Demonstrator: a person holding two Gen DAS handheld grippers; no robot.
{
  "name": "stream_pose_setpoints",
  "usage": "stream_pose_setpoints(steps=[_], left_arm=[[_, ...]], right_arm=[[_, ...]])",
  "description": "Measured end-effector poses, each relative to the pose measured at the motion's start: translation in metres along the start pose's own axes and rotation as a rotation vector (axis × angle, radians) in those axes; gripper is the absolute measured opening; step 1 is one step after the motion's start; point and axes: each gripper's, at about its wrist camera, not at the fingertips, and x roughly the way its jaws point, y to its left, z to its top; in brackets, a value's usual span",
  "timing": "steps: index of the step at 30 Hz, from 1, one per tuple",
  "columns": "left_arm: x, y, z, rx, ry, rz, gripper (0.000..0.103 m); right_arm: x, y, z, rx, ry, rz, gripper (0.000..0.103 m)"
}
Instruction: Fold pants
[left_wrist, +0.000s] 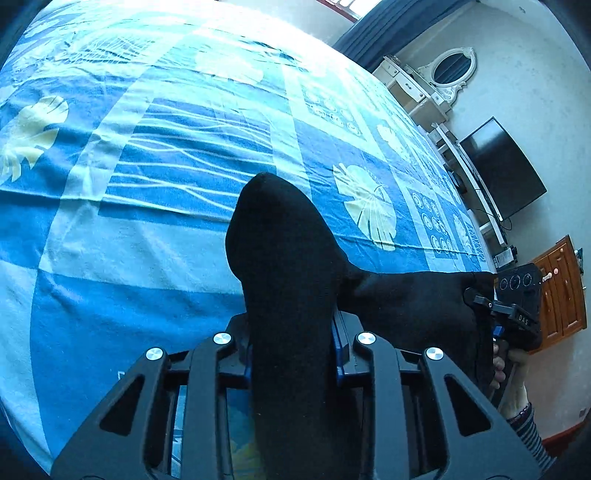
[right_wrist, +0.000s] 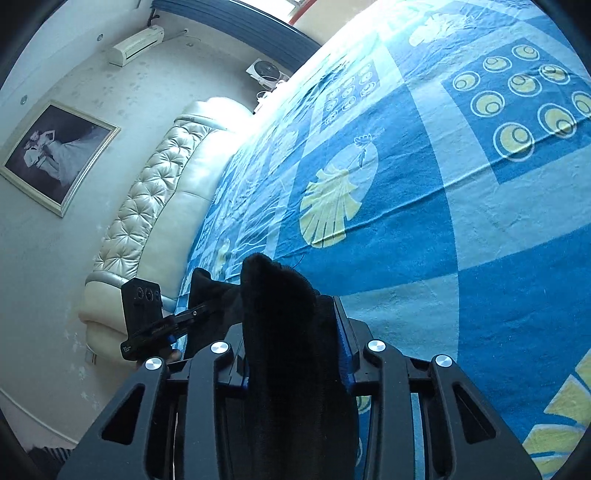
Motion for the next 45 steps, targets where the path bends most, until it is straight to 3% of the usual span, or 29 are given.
stream_pose_setpoints(steps=[7,11,15,18,32,36,40,45], left_arm=[[0.016,-0.005,0.074,0.035,-0.054,0.049,0.028],[0.046,0.003,0.106,0.031,-0.038,0.094,0.028],[0.073,0.028,0.104,-0.039,0.028,0.112,0.032],[0.074,0.035,0.101,-0.055,0.022,0.087,0.034],[0.074,0.031,0.100,-0.030,0.017,0.107,0.037],[0.074,0.029,0.099,-0.004,0.013,0.127,0.046],[0.066,0.027,0.095,0.015,-0.018,0.171,0.072],[0.047,0.022,0.079,0.026,-0.030,0.162,0.081]], right_arm=[[0.021,-0.001,0.064,-0.018,-0.059,0.001,0.035],[0.042,-0.017,0.092,0.015,-0.060,-0.036,0.035],[0.065,-0.047,0.097,0.094,-0.027,-0.084,0.035],[0.069,-0.063,0.093,0.149,-0.040,-0.050,0.035],[0.068,-0.059,0.093,0.151,-0.042,-0.050,0.036],[0.069,-0.060,0.093,0.158,-0.041,-0.043,0.037],[0.068,-0.060,0.093,0.166,-0.043,-0.030,0.044],[0.061,-0.051,0.088,0.144,-0.040,-0.017,0.059]])
